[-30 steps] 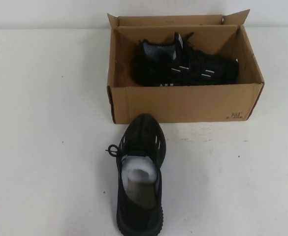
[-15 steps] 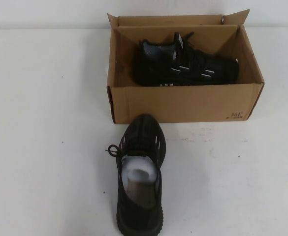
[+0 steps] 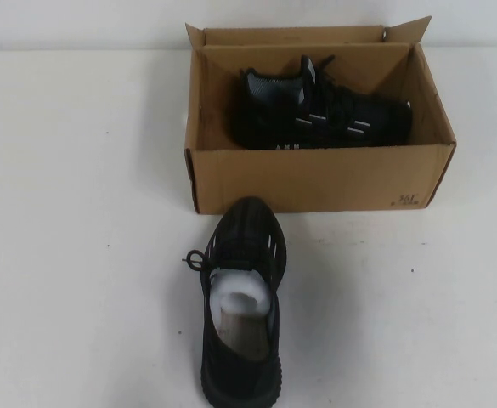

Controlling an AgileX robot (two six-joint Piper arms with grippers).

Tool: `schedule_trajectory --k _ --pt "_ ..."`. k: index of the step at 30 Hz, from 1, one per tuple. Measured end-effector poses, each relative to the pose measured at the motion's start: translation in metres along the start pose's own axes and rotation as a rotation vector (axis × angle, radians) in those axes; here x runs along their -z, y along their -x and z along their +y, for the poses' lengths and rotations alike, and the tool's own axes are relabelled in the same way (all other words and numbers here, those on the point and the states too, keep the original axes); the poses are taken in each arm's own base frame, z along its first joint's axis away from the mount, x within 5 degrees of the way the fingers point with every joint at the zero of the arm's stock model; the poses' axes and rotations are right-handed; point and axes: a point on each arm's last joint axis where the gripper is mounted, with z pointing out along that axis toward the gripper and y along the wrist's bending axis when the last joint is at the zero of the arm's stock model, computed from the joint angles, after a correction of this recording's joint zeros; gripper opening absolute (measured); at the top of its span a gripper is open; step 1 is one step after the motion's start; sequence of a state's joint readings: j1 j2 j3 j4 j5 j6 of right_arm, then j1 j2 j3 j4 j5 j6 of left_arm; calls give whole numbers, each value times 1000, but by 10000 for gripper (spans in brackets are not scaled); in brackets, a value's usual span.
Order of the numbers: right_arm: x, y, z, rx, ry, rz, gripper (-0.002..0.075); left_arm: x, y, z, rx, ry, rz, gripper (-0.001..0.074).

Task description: Put shoes into padded shoe box

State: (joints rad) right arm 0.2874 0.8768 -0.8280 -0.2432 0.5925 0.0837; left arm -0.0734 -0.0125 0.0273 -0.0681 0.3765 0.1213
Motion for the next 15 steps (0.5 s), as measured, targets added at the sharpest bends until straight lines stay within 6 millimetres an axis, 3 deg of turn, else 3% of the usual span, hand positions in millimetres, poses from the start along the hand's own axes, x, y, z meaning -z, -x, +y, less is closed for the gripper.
schedule_trajectory --k 7,11,15 --pt "4 -114 -8 -211 -112 -304 -8 0 0 0 0 0 2 0" --pt "7 -167 -5 -275 -199 -414 -8 0 0 0 0 0 2 0" --pt "14 -184 -2 -286 -231 -493 -8 0 0 0 0 0 2 0"
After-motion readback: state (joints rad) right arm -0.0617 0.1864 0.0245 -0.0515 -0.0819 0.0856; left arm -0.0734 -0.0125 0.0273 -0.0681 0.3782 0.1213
